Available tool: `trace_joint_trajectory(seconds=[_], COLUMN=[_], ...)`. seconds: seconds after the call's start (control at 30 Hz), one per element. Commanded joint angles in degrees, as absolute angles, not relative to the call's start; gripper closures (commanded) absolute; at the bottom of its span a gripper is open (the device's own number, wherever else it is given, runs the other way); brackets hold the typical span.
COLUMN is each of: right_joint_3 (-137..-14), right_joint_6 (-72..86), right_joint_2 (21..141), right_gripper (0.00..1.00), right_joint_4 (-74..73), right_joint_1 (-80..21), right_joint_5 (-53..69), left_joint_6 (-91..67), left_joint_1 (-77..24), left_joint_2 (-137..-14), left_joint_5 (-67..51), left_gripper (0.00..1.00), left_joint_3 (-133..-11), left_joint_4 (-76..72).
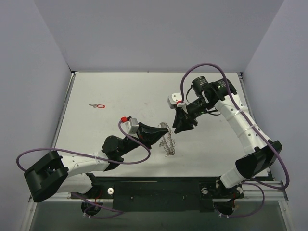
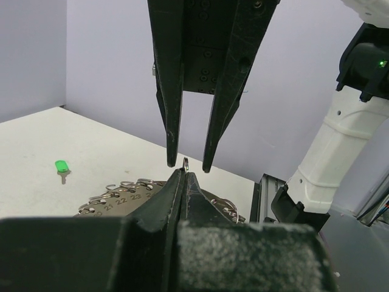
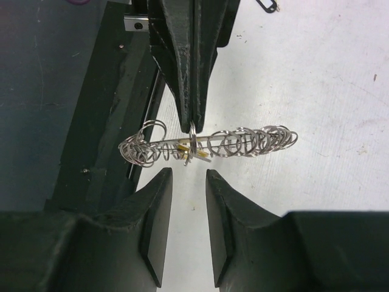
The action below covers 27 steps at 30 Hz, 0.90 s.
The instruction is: Put the keys on the keyring
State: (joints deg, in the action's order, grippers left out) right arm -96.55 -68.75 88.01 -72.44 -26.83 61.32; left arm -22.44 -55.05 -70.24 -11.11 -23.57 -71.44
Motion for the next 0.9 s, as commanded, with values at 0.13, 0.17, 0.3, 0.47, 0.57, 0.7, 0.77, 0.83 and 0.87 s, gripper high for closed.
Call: trace_joint_trajectory(seconds=[0.13,0.17,0.3,0.47,0.57,0.7,0.77,0.83,0.87], right_joint_3=[-98.35,-98.35,-98.26,-98.61,-98.79,-98.44,-98.44,-98.44,-98.44], right_joint_6=[-69.35,-69.08,-68.03,-66.45,-66.18,-66.01,-65.92,-65.92,-65.74], right_joint_2=[88.86,88.86,89.21,90.09,90.35,90.18,90.17,90.26,90.18], right_gripper=[0.76,0.76,0.76,0.76,0.76,0.81,0.86,0.88,0.89], right_joint_4=[-75.15,-74.80,-74.09,-73.04,-72.86,-72.77,-72.60,-72.60,-72.51], right_joint_1=[-29.36,-29.36,-29.62,-29.88,-29.97,-30.41,-30.59,-30.76,-30.76], right_joint_5=[63.63,63.63,63.63,63.90,63.98,63.90,63.81,63.72,63.63], left_joint_6=[-24.08,-24.08,-24.17,-24.35,-24.35,-24.35,-24.35,-24.26,-24.26], left_joint_1=[-54.84,-54.84,-54.84,-54.84,-54.93,-54.84,-54.84,-54.84,-54.84], left_joint_2=[-70.40,-70.49,-70.75,-70.84,-70.93,-70.93,-71.01,-71.02,-71.02], left_joint_5=[-11.87,-11.95,-12.04,-12.22,-12.30,-12.13,-12.04,-12.04,-11.95], left_gripper=[1.00,1.00,1.00,1.00,1.00,1.00,1.00,1.00,1.00], left_joint_3=[-25.22,-25.22,-25.58,-25.75,-25.84,-25.93,-25.93,-25.93,-25.93], left_joint_4=[-92.90,-92.90,-92.90,-92.90,-92.90,-92.90,-92.90,-92.90,-92.90])
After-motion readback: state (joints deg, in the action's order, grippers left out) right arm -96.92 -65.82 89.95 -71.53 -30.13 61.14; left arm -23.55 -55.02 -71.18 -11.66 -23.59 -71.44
